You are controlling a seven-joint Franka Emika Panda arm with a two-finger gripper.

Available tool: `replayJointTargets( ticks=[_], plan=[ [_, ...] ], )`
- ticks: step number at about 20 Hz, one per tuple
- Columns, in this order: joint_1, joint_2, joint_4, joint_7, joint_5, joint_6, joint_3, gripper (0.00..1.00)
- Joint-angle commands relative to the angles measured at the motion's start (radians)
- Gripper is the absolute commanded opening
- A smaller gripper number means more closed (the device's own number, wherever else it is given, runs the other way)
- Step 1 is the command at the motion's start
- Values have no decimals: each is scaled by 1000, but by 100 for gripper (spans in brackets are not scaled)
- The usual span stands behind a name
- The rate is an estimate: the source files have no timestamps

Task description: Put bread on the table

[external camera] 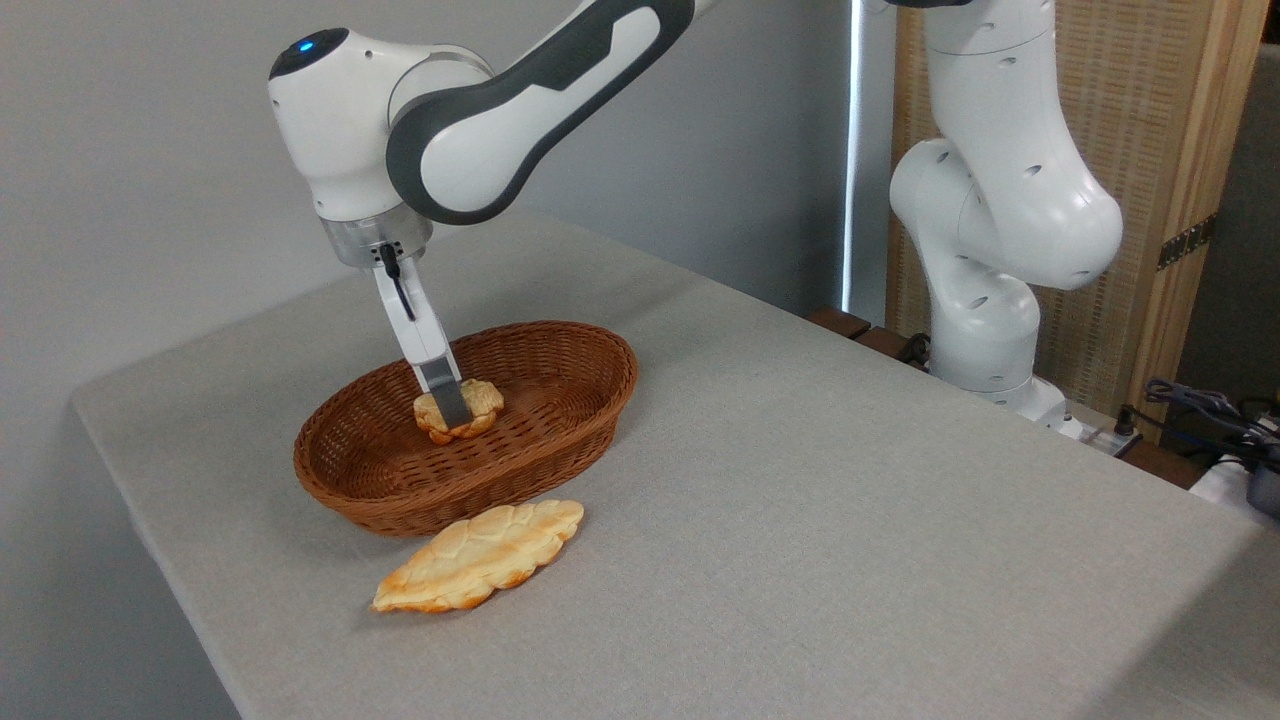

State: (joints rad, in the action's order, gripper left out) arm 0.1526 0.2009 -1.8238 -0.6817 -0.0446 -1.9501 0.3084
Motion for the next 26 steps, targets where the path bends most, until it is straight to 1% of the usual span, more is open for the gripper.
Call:
replayJointTargets(
  ticks=[1, 5, 6, 7, 8, 10, 12, 15, 17, 18, 20, 21, 22, 23, 24, 25, 26],
  plan=[
    [5, -8, -2, 27, 20, -6, -3, 28],
    [4, -52, 12, 56, 9, 0, -5, 27],
    [4, -58, 17, 60, 9, 0, -5, 23],
    [4, -60, 20, 77, 9, 0, -5, 22],
    [2, -66, 21, 94, 9, 2, -5, 23],
    [2, -83, 21, 96, 9, 4, -15, 24],
    [-7, -116, 21, 97, 9, 20, -31, 26],
    [-7, -176, 21, 88, 9, 78, -125, 29],
    [-7, -208, 21, 82, 18, 123, -188, 30],
    [-8, -225, 21, 82, 20, 138, -228, 33],
    [-8, -253, 20, 87, 20, 163, -300, 34],
    [-10, -261, 20, 83, 26, 190, -330, 39],
    [-8, -262, 21, 77, 46, 198, -363, 41],
    [-10, -262, 20, 71, 73, 198, -382, 44],
    [-10, -261, 20, 68, 103, 198, -390, 52],
    [-11, -259, 20, 70, 129, 198, -403, 63],
    [-10, -256, 20, 73, 138, 198, -414, 87]
  ],
)
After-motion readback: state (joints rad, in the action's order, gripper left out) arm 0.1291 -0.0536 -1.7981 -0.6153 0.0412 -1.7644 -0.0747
